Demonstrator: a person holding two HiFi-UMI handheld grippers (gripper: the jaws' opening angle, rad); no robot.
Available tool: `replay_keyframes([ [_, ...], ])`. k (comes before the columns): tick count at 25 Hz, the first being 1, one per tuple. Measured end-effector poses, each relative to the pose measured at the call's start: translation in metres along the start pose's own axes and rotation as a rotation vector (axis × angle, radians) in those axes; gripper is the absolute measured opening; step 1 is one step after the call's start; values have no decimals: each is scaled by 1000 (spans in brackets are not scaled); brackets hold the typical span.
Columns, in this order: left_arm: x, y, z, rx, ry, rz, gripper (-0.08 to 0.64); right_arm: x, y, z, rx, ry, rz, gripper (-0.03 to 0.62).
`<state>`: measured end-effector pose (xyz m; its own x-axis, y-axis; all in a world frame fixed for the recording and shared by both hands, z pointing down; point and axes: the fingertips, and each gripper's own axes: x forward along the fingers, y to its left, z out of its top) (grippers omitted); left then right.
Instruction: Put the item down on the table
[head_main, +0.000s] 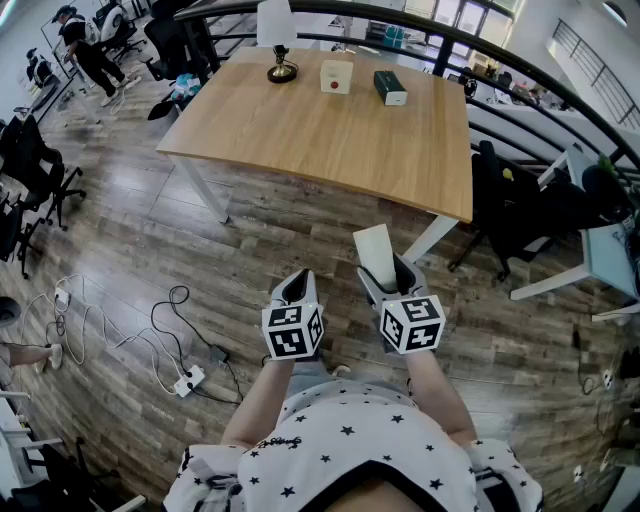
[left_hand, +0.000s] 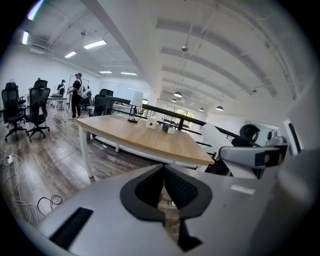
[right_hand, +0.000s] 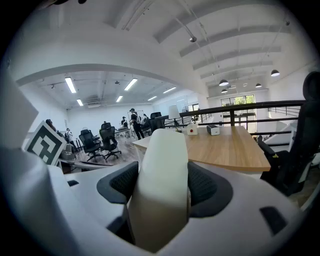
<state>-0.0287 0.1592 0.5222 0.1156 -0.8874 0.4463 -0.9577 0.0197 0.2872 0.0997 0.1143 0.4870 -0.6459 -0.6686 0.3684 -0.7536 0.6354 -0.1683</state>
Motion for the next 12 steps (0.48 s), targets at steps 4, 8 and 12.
replay_keyframes([
  [4,-22,-20,-10,4,9,-8,14,-31,2,-7,-4,-3,-7,301],
  [8,-40,-35,-18,22,0,-22,12,-54,10,-13,-19,-17,-6,301],
  [12,-51,-38,-20,28,-11,-24,12,-64,20,-17,-17,-27,4,301],
])
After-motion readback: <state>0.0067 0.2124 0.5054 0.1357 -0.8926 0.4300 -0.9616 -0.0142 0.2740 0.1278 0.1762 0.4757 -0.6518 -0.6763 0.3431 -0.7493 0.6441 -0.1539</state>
